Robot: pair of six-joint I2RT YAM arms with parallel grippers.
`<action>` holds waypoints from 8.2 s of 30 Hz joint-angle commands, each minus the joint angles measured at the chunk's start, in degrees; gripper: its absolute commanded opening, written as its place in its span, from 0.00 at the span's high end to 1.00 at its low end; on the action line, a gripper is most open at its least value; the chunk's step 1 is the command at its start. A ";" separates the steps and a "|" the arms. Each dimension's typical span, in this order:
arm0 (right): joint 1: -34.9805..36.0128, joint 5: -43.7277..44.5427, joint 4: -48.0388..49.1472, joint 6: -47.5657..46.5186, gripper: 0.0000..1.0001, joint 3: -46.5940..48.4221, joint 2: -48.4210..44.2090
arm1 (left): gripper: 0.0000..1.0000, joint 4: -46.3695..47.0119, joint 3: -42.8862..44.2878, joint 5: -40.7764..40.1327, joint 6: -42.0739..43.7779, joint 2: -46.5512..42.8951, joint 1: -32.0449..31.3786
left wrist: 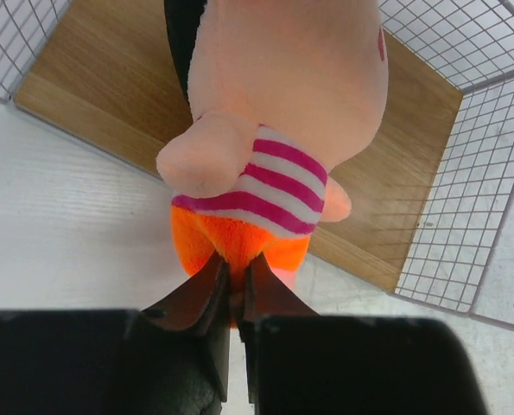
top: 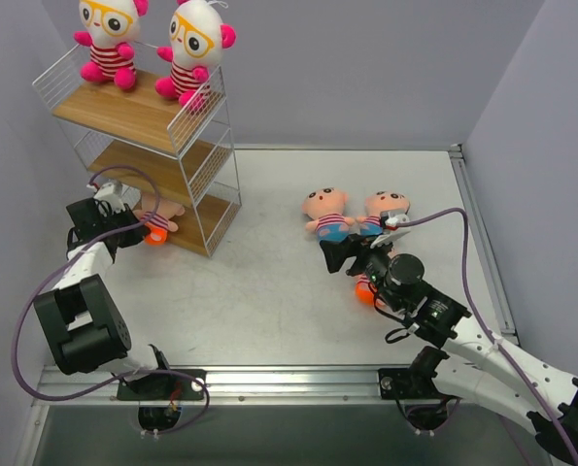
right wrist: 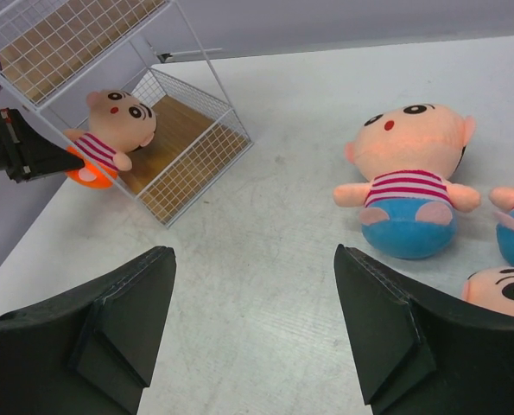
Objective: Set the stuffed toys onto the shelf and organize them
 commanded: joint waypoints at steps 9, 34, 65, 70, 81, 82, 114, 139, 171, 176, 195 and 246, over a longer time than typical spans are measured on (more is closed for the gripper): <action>-0.35 -0.77 3.49 -2.11 0.25 -0.41 1.16 | 0.62 8.15 5.78 0.58 3.79 5.79 0.53; -0.35 -2.79 4.19 -1.40 0.25 -1.82 -1.65 | 0.16 14.83 -8.18 -18.39 -26.95 -6.42 2.02; -0.35 -2.18 2.17 -2.19 0.25 -1.03 0.72 | 0.66 37.86 -15.05 -22.99 -49.39 4.73 -2.72; -0.44 -1.92 2.52 -2.11 0.25 -0.94 0.90 | 0.97 36.28 -12.42 -21.32 -45.61 5.61 -2.37; -0.44 -3.23 3.84 -2.72 0.25 -1.56 0.90 | 0.98 30.14 -3.55 -6.56 -30.32 9.21 1.23; -0.36 -3.32 4.02 -2.72 0.25 -1.56 0.99 | 0.98 30.04 -2.84 -3.24 -29.96 9.82 2.10; -0.35 -5.34 5.34 -2.99 0.25 -1.82 1.87 | 0.70 24.51 7.10 2.77 -28.38 19.32 5.10; -0.35 1.24 -5.20 -7.20 0.22 4.68 2.48 | 0.07 6.18 -2.57 -5.83 -30.84 -5.78 7.29; -28.53 4.87 -32.99 2.03 0.33 16.12 25.68 | 0.06 -42.56 16.15 -17.81 -10.28 -49.14 -26.80; -34.63 -3.23 -28.25 2.81 0.34 12.69 27.44 | 0.06 -39.57 15.18 -9.29 -8.34 -50.55 -30.23; -31.92 -20.02 -15.32 11.59 0.29 -1.11 29.11 | 0.06 -22.52 5.96 -3.46 -22.40 -42.73 -41.71; -2.38 7.93 2.96 52.03 0.96 3.46 13.90 | 0.37 1.83 4.99 -42.05 -39.63 -13.29 -85.25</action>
